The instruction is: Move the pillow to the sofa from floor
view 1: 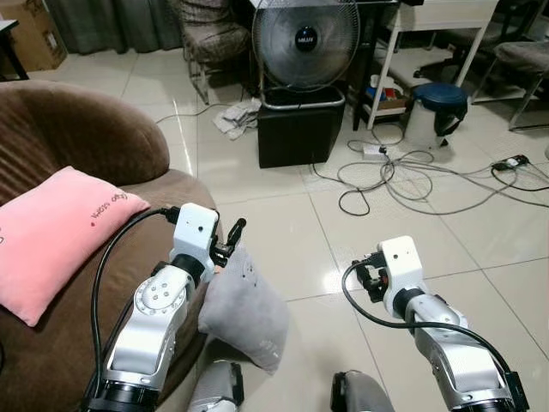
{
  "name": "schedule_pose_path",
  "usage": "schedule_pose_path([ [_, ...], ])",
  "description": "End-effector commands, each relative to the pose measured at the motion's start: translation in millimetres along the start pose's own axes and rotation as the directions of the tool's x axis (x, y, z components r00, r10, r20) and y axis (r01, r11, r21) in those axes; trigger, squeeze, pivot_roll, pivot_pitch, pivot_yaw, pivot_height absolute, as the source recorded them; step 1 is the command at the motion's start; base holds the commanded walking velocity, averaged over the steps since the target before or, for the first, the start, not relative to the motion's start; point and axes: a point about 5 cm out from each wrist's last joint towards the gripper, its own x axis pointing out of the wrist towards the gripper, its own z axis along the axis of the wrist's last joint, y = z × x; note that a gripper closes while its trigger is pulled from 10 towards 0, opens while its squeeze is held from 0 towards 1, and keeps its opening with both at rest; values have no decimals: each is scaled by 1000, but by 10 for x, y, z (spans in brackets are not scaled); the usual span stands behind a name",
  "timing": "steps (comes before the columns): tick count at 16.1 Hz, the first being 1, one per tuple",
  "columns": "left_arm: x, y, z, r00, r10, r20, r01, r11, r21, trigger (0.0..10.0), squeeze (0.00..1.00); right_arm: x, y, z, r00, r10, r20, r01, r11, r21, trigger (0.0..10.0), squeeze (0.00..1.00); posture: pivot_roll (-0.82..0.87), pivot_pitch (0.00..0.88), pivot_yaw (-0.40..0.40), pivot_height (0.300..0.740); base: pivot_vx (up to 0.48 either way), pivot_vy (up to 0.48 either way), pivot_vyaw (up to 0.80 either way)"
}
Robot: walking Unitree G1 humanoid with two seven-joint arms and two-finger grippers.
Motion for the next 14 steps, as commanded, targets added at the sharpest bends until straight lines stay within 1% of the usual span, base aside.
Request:
schedule_pose_path([
  [1,-19,0,-52,1000,1,-25,-1,1000,3,10000,0,-1,7,-9,1000,9,-9,-9,1000,-5,10000,0,14,0,17,616,0,0,0],
  [5,-26,-6,-56,1000,-2,-26,2,1000,3,10000,0,-8,8,-18,1000,6,-11,-6,1000,-4,10000,0,14,0,19,583,0,0,0],
  [13,-21,-15,-79,999,-5,-41,5,1000,-2,10000,0,-11,-9,-30,1000,-5,-22,5,1000,-8,10000,0,14,0,18,583,0,0,0],
  [14,-13,-11,-102,998,-1,-57,2,1000,16,10000,0,-12,-8,-28,1000,-4,-21,3,1000,-9,10000,0,14,0,18,583,0,0,0],
])
